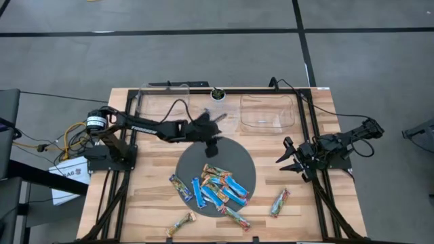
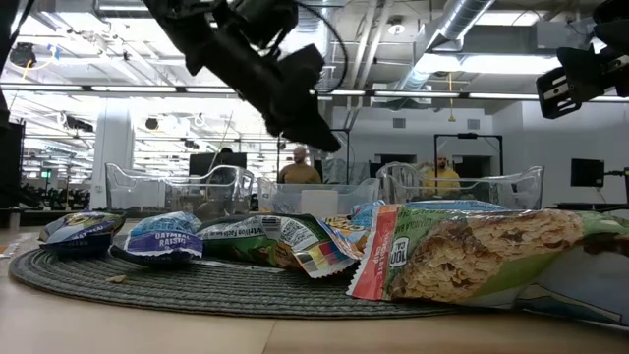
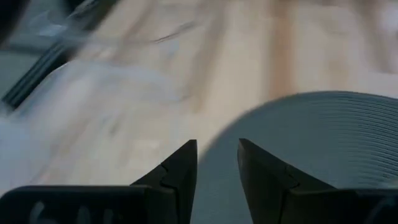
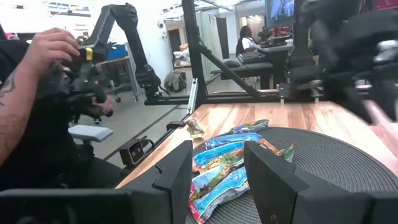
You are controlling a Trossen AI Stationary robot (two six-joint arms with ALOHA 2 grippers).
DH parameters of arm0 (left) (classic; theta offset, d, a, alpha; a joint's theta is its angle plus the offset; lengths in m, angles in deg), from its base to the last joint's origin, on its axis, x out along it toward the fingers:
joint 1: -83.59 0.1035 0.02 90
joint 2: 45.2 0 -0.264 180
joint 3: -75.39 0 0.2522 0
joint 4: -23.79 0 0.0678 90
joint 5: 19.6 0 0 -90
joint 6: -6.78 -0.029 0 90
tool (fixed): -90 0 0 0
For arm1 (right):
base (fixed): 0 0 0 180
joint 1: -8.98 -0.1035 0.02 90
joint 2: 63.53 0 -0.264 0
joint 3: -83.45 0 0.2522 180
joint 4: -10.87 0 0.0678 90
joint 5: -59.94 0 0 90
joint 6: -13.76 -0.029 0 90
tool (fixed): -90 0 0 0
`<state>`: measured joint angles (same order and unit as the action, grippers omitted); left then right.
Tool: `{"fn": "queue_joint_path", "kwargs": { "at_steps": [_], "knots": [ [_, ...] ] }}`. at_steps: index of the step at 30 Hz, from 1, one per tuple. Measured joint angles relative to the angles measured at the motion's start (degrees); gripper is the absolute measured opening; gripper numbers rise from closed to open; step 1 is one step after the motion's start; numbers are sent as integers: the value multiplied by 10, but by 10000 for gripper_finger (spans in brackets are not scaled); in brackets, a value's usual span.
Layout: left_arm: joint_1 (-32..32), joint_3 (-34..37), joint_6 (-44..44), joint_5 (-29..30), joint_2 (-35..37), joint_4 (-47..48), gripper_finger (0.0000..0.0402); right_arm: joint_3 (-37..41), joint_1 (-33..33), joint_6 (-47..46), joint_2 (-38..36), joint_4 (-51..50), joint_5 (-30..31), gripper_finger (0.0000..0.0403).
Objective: Pick and place Granola Bars by type
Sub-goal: Put the blue granola bar into the middle transparent bin
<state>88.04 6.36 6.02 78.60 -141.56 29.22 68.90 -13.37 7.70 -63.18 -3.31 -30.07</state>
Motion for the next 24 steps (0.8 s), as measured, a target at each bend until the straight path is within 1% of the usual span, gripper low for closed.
{"fn": "queue_joint_path", "kwargs": {
  "at_steps": [7, 11, 17, 24],
  "knots": [
    [-71, 0, -106, -77, 0, -20, 110, 0, 0, 0, 0, 0, 0, 137],
    [-110, 0, -154, -110, 0, -15, 110, 0, 0, 0, 0, 0, 0, 139],
    [-159, 0, -182, -120, 0, 12, 109, 0, 0, 0, 0, 0, 0, 137],
    [-211, 0, -177, -119, 0, 93, 109, 0, 0, 0, 0, 0, 0, 139]
  ]
}}
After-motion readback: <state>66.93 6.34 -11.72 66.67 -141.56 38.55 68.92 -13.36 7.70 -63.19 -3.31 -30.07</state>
